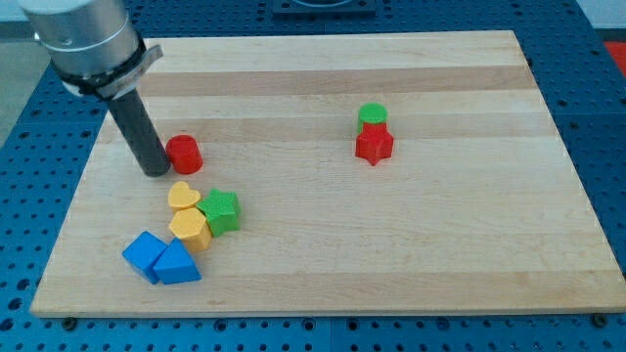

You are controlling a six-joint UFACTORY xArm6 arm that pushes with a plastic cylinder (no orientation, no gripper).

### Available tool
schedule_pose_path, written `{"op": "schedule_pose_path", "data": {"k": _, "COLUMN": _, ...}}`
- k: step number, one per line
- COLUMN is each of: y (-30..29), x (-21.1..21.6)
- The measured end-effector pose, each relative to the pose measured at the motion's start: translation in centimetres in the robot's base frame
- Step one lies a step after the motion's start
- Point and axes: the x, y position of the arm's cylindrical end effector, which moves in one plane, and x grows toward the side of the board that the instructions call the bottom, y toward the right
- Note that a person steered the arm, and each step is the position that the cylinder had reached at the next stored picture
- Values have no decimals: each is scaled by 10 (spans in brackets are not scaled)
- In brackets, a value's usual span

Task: Slide the red circle to the red star

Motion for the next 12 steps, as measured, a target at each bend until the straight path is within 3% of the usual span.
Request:
{"op": "schedule_pose_path", "data": {"k": 2, "y": 37, "x": -43}}
{"op": "schedule_pose_path", "data": {"k": 3, "y": 71, "x": -43}}
{"op": "schedule_pose_path", "data": {"k": 7, "y": 136, "x": 44}}
{"op": "schedule_pose_path", "data": {"k": 10, "y": 232, "x": 42}}
{"op": "schedule_pose_path", "data": {"k": 12, "y": 243, "x": 28}}
